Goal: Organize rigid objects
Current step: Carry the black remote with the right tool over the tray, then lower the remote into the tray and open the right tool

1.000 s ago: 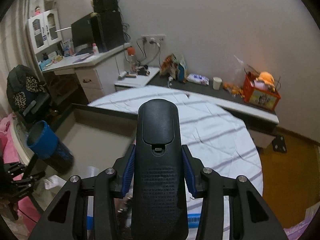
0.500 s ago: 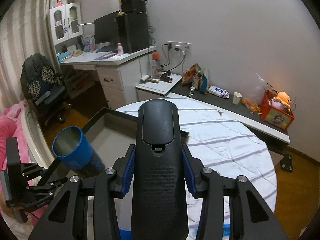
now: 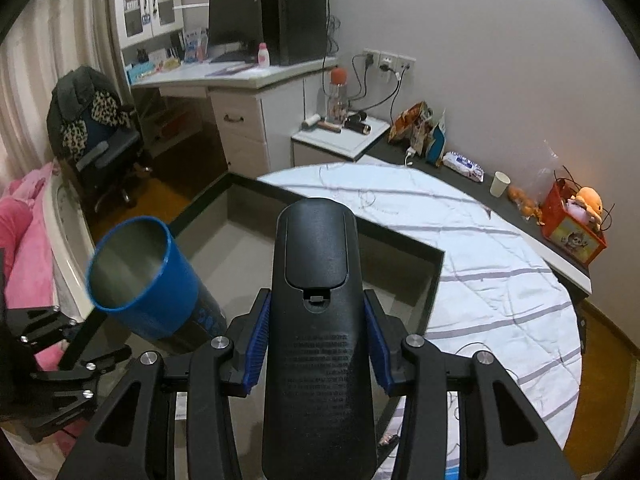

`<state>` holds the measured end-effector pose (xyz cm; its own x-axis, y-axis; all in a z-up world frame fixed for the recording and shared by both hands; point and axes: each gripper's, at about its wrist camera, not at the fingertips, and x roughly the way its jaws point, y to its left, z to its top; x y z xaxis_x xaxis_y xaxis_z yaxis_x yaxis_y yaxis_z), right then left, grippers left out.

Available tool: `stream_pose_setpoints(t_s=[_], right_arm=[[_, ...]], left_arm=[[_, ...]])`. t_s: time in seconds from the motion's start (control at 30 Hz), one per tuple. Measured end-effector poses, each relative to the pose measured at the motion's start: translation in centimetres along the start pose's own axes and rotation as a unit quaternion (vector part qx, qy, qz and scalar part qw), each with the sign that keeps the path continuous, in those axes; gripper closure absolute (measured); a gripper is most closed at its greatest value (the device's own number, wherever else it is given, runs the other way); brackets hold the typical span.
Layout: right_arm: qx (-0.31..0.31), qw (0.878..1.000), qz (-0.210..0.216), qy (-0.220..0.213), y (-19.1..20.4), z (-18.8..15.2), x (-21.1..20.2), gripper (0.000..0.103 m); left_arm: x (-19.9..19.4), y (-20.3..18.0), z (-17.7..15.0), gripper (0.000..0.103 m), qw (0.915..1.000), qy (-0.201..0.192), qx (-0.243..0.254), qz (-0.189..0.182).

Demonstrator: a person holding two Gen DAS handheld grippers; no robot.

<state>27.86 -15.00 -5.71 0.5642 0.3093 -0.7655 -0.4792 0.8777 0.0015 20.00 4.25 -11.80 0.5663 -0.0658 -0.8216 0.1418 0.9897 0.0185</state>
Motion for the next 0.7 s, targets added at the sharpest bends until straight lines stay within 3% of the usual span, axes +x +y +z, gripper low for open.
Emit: stream_pose_setpoints(t_s=[0.33,0.7], right_arm=[[-0.034,0.996,-0.054,0.058,0.9,-0.2,4.0,0.058],[-0.045,0.992,-0.08,0.084,0.7,-0.4,5.0,0.058]], left_arm=[[0.0,-0.1,0.1,0.076,1.0,0.001,0.001,0.001],[0.3,-0.2,0.2,0.076,1.0,0.002,0.001,0.005]])
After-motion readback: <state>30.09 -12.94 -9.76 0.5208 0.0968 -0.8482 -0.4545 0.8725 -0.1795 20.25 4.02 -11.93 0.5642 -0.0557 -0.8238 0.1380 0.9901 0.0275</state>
